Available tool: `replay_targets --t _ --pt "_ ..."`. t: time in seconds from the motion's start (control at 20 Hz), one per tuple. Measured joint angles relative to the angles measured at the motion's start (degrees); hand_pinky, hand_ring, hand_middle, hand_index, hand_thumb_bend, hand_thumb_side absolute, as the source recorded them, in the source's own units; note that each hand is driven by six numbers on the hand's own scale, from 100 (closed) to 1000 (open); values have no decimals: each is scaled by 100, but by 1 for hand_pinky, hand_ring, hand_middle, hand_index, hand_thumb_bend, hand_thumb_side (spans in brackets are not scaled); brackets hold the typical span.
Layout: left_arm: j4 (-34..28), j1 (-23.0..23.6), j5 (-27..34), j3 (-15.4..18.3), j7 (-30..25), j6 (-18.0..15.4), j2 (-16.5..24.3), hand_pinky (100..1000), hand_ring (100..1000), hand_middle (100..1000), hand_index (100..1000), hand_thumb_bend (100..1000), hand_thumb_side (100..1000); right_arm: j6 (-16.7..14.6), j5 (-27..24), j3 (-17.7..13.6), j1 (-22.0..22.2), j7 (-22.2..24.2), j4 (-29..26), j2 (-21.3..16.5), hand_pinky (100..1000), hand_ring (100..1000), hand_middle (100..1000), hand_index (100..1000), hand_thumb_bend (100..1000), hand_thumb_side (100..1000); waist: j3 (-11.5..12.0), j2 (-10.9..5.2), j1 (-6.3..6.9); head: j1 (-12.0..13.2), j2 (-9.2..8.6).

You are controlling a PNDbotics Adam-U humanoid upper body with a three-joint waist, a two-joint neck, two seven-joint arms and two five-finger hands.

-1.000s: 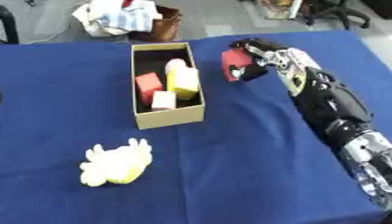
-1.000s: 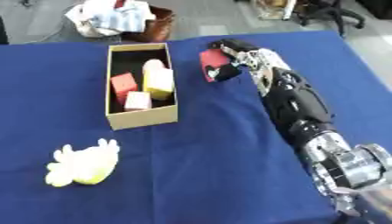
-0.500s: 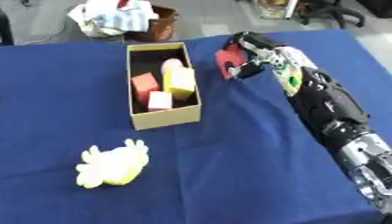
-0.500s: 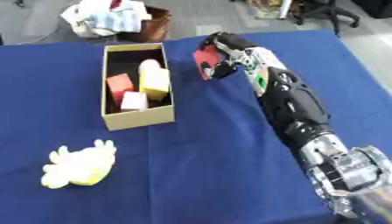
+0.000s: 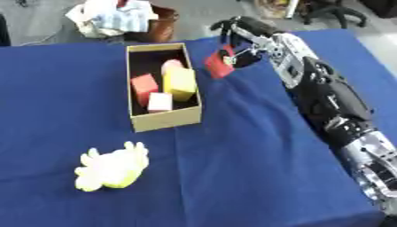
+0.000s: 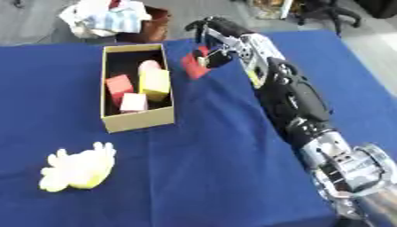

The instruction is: Pick up objects on the table and place them in the box.

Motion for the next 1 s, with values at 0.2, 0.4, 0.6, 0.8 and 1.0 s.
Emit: replay_targets --t 0.2,0.4,0.6,0.8,1.0 --pt "1 4 1 1 4 -4 0 701 611 618 775 315 613 175 61 -53 19 459 284 0 836 883 945 1000 100 609 -10 0 0 -1 0" --pt "1 4 5 1 5 -4 0 701 610 618 775 315 613 295 120 -153 54 566 554 0 864 914 969 1000 100 637 -23 0 0 -16 0" --pt "1 8 14 1 5 -4 0 702 610 618 776 315 613 329 111 -193 54 416 636 3 875 921 978 1000 100 624 -30 0 17 -33 0" --pt "1 8 15 1 4 -5 0 702 610 618 776 315 612 239 -55 -170 44 295 530 25 883 924 983 1000 100 578 -5 0 42 -47 0" --pt "1 8 16 1 4 -5 0 702 609 618 775 315 612 168 -264 -92 -46 244 271 86 886 926 985 1000 100 584 8 0 42 -55 0"
